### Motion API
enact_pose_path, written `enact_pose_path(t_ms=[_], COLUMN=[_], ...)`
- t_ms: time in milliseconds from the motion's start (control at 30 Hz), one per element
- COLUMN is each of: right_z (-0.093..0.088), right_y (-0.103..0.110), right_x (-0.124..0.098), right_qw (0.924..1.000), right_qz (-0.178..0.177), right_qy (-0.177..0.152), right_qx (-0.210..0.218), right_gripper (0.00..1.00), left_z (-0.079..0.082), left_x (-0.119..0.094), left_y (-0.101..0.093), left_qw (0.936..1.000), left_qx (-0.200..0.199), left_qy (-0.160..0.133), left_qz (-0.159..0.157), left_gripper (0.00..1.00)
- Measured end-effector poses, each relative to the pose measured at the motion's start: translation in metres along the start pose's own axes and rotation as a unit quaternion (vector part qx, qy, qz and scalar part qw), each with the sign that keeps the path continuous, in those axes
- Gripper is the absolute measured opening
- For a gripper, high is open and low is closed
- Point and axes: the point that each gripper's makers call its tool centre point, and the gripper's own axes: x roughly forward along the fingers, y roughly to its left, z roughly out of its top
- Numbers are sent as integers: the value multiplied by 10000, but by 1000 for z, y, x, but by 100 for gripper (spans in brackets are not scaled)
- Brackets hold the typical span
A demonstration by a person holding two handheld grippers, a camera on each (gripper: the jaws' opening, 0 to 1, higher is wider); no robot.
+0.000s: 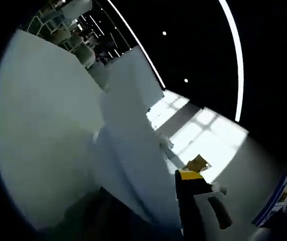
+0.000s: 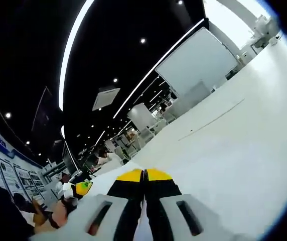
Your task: Organize the stack of printing papers by aligning and flattening the scattered papers on the table
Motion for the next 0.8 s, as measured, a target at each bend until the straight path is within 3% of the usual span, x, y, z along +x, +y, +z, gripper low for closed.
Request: enact_pose_path(t_ms=[300, 533, 800], right_z=[1, 2, 5], right_y=[-7, -8, -10], right_x=[1, 3, 3], right_qw=[9999, 9999, 9994], right_qz=[7, 59, 59], right_qy=[12, 15, -7], right_qx=[124, 155, 344], right_gripper=[0, 0, 4], left_z=[-2, -2, 1], left_x=[-1, -2, -3], left_y=[5, 8, 8], left_qw=[9999, 9999, 9999], left_qx=[-122, -42, 127], left_qy=[3, 4, -11], left_qz=[121, 156, 89], left_gripper=[23, 8, 6])
